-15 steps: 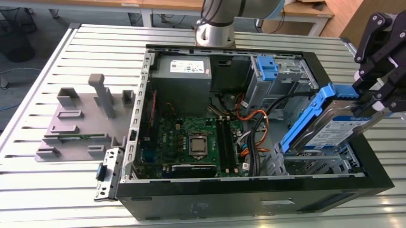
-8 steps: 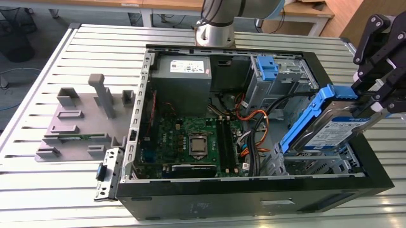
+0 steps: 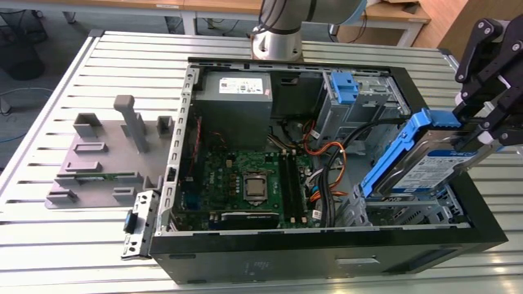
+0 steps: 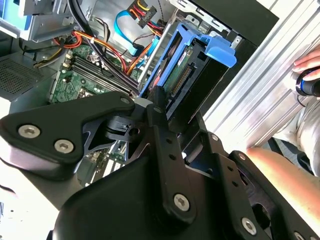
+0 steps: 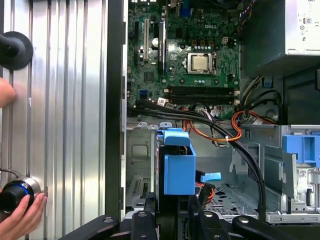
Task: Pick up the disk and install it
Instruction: 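Pick up the disk, then insert the disk into the insertion slot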
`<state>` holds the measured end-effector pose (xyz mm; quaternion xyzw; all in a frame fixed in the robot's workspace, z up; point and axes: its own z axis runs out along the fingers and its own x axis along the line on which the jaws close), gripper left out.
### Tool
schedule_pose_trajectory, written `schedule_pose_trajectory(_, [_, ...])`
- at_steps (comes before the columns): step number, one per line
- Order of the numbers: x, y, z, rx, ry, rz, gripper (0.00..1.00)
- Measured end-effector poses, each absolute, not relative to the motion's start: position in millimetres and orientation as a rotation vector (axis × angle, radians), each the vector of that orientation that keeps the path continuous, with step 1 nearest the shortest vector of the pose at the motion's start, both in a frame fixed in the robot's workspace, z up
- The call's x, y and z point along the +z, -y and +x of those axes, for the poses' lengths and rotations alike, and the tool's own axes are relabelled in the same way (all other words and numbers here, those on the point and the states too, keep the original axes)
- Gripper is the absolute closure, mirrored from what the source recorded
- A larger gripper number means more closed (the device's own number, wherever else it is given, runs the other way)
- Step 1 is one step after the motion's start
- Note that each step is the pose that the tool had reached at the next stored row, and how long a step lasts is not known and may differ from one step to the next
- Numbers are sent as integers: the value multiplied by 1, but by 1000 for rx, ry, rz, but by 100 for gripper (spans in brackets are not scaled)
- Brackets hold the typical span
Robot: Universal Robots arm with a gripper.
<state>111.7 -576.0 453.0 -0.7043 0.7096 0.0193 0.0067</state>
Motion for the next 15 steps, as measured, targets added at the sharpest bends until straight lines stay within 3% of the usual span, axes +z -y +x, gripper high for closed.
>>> schedule_pose_trajectory(15, [445, 576, 113, 60, -2220, -2203, 65])
